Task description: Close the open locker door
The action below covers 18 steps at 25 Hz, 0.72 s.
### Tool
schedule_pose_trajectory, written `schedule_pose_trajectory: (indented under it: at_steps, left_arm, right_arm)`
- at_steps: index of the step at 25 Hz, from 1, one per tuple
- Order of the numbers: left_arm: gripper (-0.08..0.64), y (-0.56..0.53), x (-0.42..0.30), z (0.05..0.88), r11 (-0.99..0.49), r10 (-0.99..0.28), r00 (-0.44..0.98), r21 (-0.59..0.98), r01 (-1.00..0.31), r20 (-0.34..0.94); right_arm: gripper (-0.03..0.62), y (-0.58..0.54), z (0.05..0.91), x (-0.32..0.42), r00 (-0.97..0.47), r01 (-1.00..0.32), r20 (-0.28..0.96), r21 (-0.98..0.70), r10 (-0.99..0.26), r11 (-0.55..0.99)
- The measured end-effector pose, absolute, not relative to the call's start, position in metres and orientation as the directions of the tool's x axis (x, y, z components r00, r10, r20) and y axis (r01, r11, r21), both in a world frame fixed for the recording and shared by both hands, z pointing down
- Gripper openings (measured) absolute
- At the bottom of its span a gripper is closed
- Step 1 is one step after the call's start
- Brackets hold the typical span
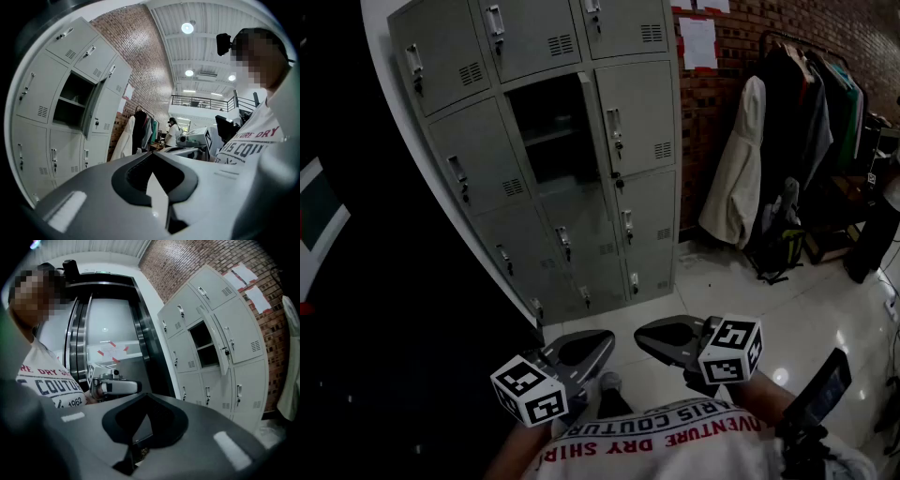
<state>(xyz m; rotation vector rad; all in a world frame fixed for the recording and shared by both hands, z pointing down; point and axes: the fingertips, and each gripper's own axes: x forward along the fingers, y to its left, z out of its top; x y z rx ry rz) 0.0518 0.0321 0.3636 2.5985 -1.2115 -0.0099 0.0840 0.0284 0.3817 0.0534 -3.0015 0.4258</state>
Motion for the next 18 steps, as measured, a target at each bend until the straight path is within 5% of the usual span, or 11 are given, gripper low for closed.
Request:
schedule_pose_trajectory:
  at_steps: [18]
  left_arm:
    - [0.005, -0.166, -0.091, 0.326, -0.691, -0.687, 0.721, 0.227, -0.687, 0.089]
  right_arm:
    - [-0.005, -0.166, 0.334, -0.061, -0.990, -0.140, 0.070, -0.252, -0.126, 0.958]
